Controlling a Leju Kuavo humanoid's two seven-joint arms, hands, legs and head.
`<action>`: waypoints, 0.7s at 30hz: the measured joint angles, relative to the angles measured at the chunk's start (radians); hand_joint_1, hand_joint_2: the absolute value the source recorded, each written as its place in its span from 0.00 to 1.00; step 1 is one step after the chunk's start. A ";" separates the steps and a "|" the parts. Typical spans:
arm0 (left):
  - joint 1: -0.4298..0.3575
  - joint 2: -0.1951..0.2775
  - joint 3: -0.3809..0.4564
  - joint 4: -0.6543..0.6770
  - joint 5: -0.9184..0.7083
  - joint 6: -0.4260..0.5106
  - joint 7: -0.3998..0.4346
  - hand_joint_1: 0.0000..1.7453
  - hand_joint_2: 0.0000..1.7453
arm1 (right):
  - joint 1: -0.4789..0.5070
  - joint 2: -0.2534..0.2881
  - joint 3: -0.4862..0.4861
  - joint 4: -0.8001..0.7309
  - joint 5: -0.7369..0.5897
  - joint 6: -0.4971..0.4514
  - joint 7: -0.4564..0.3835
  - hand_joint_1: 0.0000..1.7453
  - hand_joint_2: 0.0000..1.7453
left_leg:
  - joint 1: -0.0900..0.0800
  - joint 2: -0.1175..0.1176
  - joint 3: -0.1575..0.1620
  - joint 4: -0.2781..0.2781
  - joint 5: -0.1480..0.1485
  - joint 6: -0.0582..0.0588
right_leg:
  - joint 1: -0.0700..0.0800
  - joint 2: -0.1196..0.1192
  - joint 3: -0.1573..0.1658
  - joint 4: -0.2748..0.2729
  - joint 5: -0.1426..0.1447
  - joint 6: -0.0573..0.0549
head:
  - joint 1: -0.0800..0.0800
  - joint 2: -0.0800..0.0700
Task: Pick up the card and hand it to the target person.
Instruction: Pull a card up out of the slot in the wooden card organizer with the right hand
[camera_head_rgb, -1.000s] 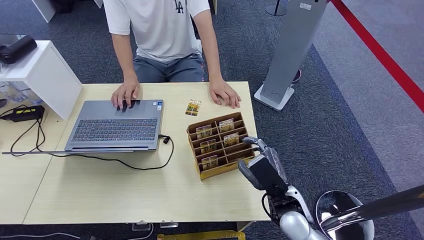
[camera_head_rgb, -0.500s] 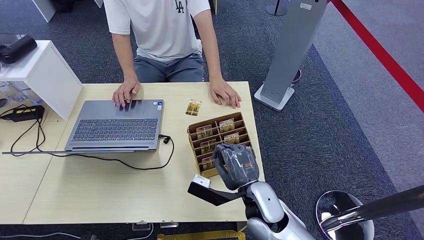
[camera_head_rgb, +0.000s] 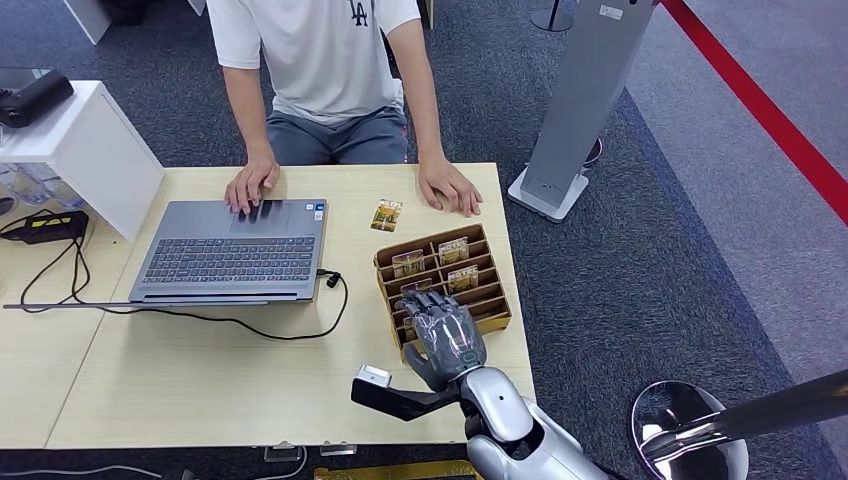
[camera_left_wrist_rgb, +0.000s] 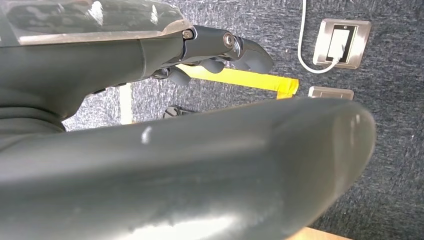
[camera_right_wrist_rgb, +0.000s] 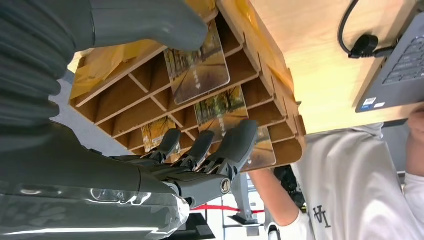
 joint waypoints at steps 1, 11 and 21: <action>0.000 0.000 0.000 0.000 0.000 0.000 -0.001 0.00 0.00 | -0.001 -0.001 -0.001 0.003 -0.002 -0.002 0.001 0.41 1.00 | 0.000 0.000 0.000 0.000 0.000 0.000 | 0.000 0.000 0.000 0.000 0.000 0.000 | 0.000 0.000; 0.000 0.001 0.000 0.000 0.002 0.002 0.000 0.00 0.00 | -0.008 -0.006 -0.012 0.011 -0.011 -0.016 0.005 0.44 1.00 | 0.000 -0.001 0.000 0.001 0.000 0.000 | 0.000 -0.001 0.000 0.001 -0.001 0.000 | 0.000 0.000; 0.000 0.001 0.002 0.000 0.006 0.003 -0.001 0.00 0.00 | -0.007 -0.027 -0.027 -0.037 -0.014 -0.019 0.025 0.45 1.00 | 0.000 -0.001 -0.001 0.000 0.000 0.000 | 0.000 -0.001 0.000 0.000 0.000 0.000 | 0.000 0.000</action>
